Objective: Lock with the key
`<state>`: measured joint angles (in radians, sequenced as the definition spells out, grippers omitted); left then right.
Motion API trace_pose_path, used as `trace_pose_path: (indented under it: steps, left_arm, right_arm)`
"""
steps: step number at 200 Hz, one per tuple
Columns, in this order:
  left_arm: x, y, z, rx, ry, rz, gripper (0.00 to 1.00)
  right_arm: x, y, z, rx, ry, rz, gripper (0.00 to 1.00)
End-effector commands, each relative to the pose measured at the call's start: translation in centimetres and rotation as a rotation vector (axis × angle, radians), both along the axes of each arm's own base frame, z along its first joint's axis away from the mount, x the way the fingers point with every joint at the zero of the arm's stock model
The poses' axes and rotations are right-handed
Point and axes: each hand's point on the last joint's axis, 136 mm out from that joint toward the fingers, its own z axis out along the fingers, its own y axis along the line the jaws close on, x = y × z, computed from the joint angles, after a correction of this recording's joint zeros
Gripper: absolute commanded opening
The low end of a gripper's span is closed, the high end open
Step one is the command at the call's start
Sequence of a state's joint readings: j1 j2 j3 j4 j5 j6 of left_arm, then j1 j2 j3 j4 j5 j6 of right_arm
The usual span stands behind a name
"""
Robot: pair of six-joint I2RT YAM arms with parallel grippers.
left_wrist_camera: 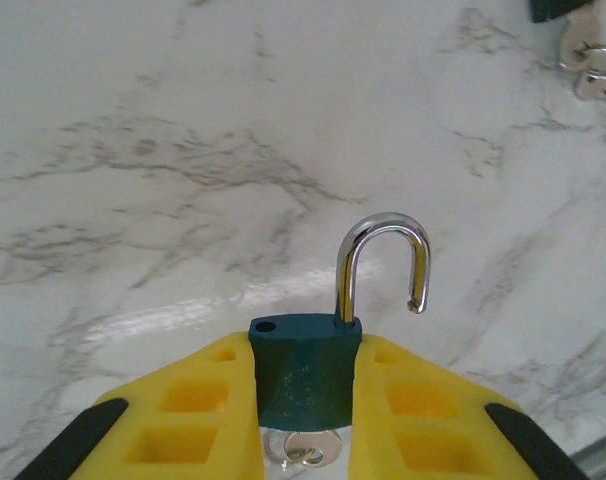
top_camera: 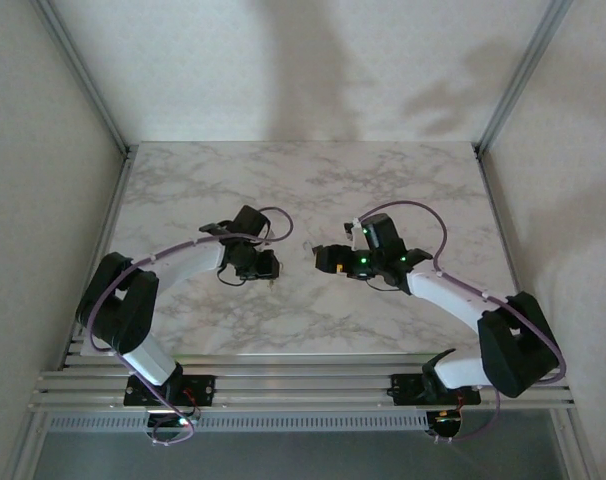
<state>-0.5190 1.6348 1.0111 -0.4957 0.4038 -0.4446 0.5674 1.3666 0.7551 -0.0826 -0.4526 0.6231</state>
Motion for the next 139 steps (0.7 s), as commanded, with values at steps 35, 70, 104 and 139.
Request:
trace_pose_path:
  steps: [35,70,104,139]
  left_arm:
    - [-1.0,-3.6,2.5,-0.117,-0.04,-0.048,0.0]
    - [-0.9,-4.8,3.5,-0.146,-0.06,-0.055,0.0]
    - [-1.0,-5.9,4.3,-0.172,-0.071,-0.066,0.0]
    - [-1.0,-6.7,5.3,-0.2,-0.086,-0.075,0.0]
  right_arm:
    - [0.0,2.2,0.1,0.104,0.059,0.041,0.61]
    - [-0.3,3.1,-0.2,0.137,0.088,0.061,0.56]
    - [-0.5,3.8,-0.4,0.153,0.101,0.076,0.5]
    - [-0.6,4.0,-0.8,0.156,0.114,0.081,0.45]
